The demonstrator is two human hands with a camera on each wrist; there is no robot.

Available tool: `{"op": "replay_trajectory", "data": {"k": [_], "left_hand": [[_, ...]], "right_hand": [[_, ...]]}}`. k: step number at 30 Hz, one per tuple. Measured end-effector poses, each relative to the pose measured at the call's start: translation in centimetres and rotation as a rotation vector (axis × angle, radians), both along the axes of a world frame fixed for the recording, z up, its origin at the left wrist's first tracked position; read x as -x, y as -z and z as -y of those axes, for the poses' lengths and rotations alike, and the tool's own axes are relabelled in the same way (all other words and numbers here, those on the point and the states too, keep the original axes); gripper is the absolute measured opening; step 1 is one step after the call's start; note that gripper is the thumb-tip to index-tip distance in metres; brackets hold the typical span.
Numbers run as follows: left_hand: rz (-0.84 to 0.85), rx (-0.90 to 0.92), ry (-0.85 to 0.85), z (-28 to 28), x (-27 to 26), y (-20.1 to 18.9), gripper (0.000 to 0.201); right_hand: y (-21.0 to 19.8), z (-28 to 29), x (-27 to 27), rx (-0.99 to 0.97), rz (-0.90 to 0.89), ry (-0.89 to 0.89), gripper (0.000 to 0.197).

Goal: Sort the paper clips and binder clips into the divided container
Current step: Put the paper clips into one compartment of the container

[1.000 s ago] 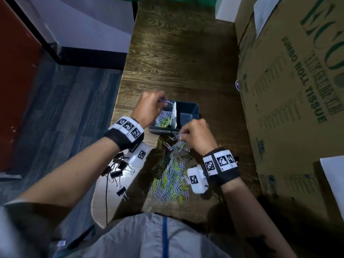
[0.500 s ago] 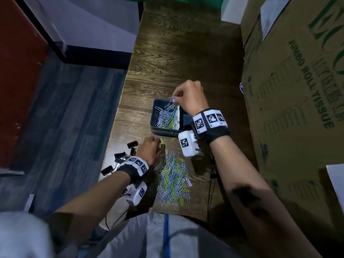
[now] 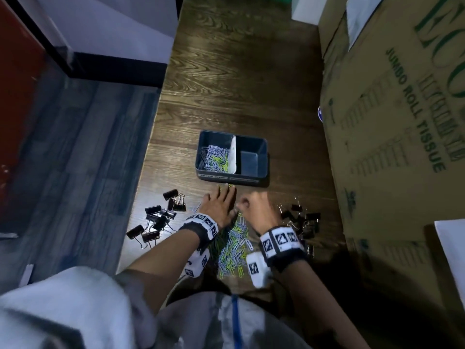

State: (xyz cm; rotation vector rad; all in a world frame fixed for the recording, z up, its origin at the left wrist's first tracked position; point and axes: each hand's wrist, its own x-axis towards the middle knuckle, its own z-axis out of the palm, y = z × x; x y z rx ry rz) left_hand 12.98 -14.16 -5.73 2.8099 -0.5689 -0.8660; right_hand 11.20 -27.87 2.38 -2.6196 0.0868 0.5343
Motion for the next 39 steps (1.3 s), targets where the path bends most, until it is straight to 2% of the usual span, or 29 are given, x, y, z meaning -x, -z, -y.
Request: {"op": "replay_trajectory", "data": {"k": [4, 7, 11, 14, 19, 21, 23, 25, 27, 29, 33, 39], "left_hand": [[-0.008, 0.014, 0.092, 0.0, 0.5, -0.1, 0.070], [-0.044, 0.071, 0.157, -1.1, 2.1, -0.7, 0.074], [-0.069, 0.074, 0.312, -2.7, 5.3, -0.9, 0.076], [-0.026, 0.095, 0.314, -3.9, 6.5, -1.0, 0.073], [-0.005, 0.030, -0.011, -5.7, 5.9, -0.6, 0.074], [-0.011, -0.031, -0.072, -5.7, 6.0, -0.2, 0.075], [-0.061, -0.007, -0.061, -5.2, 6.8, 0.0, 0.078], [-0.097, 0.031, 0.023, -4.8, 7.7, -0.2, 0.079], [-0.077, 0.021, 0.116, -4.5, 8.3, -0.4, 0.078], [-0.032, 0.001, 0.169, -4.3, 8.6, -0.5, 0.079], [0.096, 0.082, 0.170, -4.0, 8.3, -1.1, 0.077], [0.110, 0.188, 0.072, -4.1, 6.7, -2.0, 0.055]], "right_hand": [[3.6, 1.3, 3.6, 0.140, -0.153, 0.039, 0.018], [5.1, 2.0, 4.4, 0.168, -0.230, 0.054, 0.052], [5.9, 2.0, 5.1, 0.179, -0.264, 0.003, 0.080], [6.1, 1.0, 5.8, 0.145, -0.276, -0.086, 0.084], [5.7, -0.3, 6.8, 0.024, -0.263, -0.249, 0.077], [5.5, -0.3, 7.0, 0.006, -0.235, -0.260, 0.078], [5.5, 0.1, 7.2, -0.002, -0.187, -0.238, 0.083], [5.8, 0.6, 7.3, 0.015, -0.141, -0.201, 0.092], [6.0, 0.9, 7.2, 0.048, -0.171, -0.202, 0.099], [6.2, 0.7, 7.2, 0.101, -0.195, -0.245, 0.098], [6.7, -0.2, 7.2, 0.141, -0.096, -0.280, 0.080], [6.7, -0.4, 6.2, 0.106, 0.001, -0.235, 0.050]]}}
